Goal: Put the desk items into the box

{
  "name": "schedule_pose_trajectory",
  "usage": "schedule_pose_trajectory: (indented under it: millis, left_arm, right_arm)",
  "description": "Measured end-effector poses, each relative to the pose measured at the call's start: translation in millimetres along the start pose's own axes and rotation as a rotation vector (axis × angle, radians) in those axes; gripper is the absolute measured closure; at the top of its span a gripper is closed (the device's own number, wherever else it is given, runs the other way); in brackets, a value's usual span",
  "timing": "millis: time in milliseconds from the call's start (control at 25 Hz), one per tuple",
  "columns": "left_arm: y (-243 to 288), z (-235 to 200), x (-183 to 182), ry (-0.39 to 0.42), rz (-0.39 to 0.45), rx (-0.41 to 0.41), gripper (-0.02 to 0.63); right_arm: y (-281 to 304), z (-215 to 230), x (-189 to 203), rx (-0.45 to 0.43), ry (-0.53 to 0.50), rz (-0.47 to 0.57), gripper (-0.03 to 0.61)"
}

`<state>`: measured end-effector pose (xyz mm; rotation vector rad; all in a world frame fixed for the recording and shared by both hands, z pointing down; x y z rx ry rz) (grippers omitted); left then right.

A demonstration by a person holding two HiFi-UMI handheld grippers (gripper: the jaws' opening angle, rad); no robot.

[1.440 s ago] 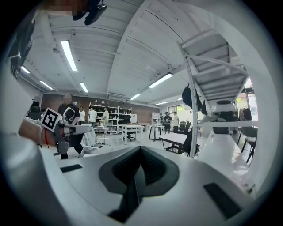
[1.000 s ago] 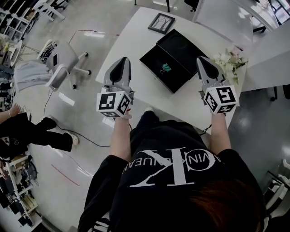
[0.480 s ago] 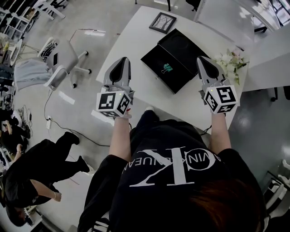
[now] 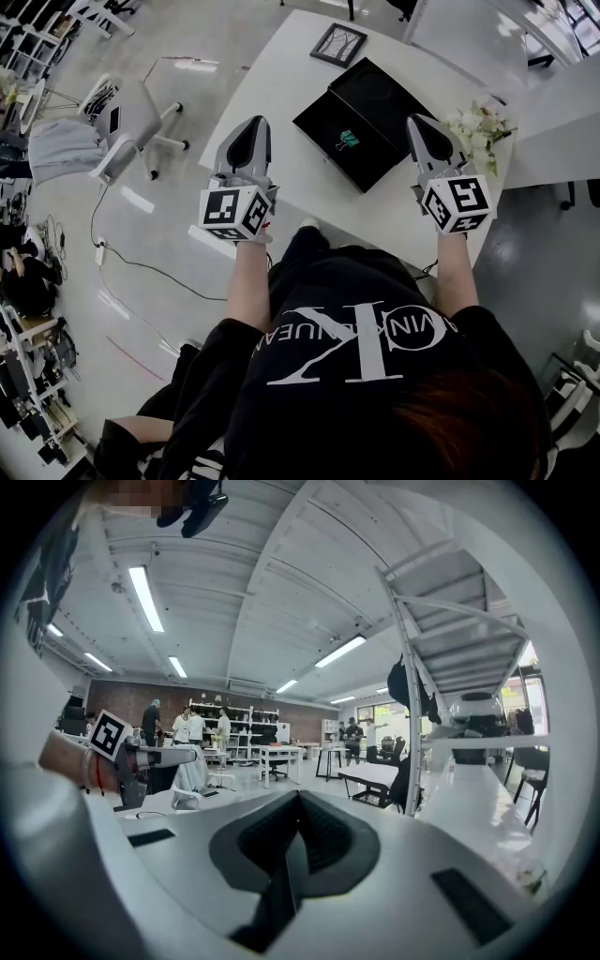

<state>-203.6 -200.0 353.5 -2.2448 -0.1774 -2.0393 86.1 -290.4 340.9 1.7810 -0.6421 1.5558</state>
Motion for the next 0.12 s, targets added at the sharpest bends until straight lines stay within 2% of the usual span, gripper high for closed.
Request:
schedule_pose_trajectory:
  millis: [120]
  left_arm:
    - [-0.3,-0.3,-1.0,-0.001,0.002,0.004,0.600]
  right_arm:
    - [0.3,-1.9,-1.5,-0.002,-0.002,0.004,0.563]
Point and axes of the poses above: the fingertips, and each gripper's own axes: y forward along the fingers, z to its right, x out of its underside, the point moved 6 cm from there along -y, backward along the fingers, and after that the axes turned 1 degree about -z, right-handed, at the moved point
